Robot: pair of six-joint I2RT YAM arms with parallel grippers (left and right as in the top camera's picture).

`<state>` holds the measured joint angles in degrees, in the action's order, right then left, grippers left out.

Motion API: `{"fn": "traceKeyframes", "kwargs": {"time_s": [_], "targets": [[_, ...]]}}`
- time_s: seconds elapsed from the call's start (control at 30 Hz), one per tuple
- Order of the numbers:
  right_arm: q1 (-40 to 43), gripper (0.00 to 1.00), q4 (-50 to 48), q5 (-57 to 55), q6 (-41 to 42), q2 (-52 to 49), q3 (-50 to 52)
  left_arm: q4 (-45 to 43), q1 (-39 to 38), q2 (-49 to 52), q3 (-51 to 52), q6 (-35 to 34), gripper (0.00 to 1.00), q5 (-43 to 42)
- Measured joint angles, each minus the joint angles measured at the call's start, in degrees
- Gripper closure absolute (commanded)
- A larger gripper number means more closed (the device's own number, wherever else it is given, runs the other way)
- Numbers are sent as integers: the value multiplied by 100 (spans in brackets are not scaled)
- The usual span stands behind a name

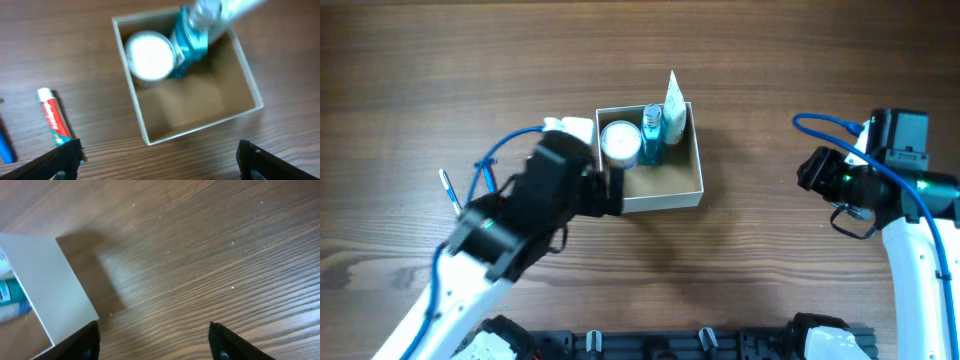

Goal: Pack container

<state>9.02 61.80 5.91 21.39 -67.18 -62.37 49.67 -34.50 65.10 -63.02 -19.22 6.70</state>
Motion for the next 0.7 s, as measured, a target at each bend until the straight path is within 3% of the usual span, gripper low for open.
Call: {"fn": "traceKeyframes", "kwargs": {"time_s": [0.1, 0.27, 0.37, 0.47, 0.5, 0.7], "targets": [[409, 23, 9, -72, -4, 0, 0, -227, -317, 640, 0, 50, 0, 79], [940, 23, 127, -125, -225, -175, 0, -708, -535, 1298, 0, 160, 21, 103], [957, 23, 131, -120, -332, -267, 0, -925, -535, 1648, 0, 201, 45, 118], [957, 23, 129, -120, -372, -269, 0, -1174, -535, 1853, 0, 256, 86, 120], [957, 23, 129, -120, -374, -269, 0, -1239, -538, 1884, 0, 251, 93, 122], [957, 23, 129, -120, -374, -269, 0, -1462, -564, 2002, 0, 240, 96, 74]]}}
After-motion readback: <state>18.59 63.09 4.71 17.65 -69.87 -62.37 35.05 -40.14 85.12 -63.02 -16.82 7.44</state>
